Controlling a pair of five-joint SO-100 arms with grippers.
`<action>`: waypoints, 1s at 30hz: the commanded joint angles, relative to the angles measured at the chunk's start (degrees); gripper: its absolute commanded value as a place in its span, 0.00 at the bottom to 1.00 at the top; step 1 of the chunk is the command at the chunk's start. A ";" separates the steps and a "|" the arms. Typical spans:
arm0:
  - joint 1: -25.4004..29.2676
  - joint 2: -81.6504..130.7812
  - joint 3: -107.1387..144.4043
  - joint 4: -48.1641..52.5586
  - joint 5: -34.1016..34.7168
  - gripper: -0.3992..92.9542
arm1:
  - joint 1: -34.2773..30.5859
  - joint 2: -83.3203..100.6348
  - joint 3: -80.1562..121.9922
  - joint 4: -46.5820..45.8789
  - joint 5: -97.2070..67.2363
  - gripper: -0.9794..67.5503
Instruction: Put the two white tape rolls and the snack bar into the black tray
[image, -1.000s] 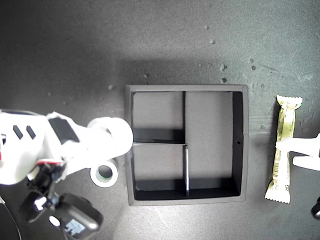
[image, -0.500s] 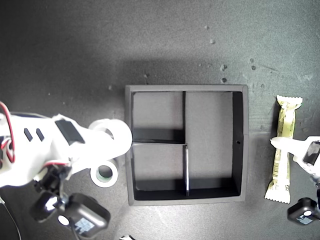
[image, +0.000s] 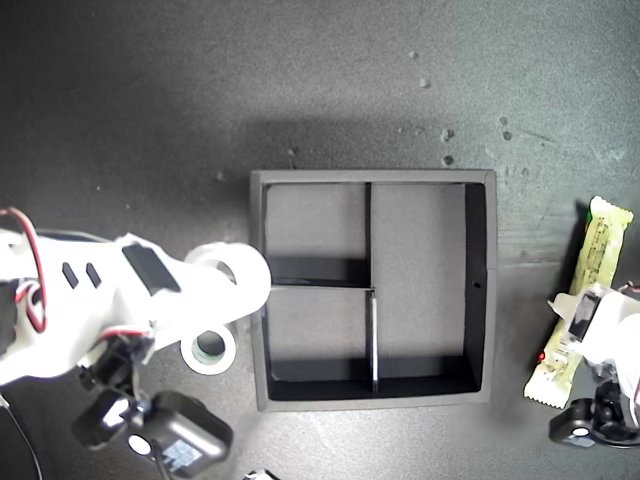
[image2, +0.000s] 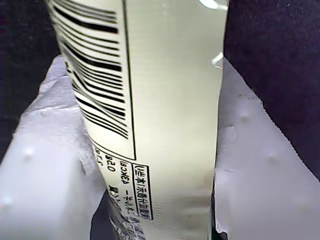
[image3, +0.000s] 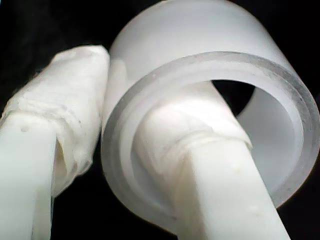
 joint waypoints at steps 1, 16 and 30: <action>0.00 0.62 -4.31 0.62 1.14 0.01 | 0.26 0.35 -8.61 8.53 -3.34 0.01; -6.06 -10.81 -18.46 4.39 7.56 0.01 | 0.70 -22.06 -66.53 16.00 -21.18 0.01; -8.35 -34.10 -46.32 20.65 7.56 0.01 | 2.64 -34.19 -87.10 19.69 -22.76 0.01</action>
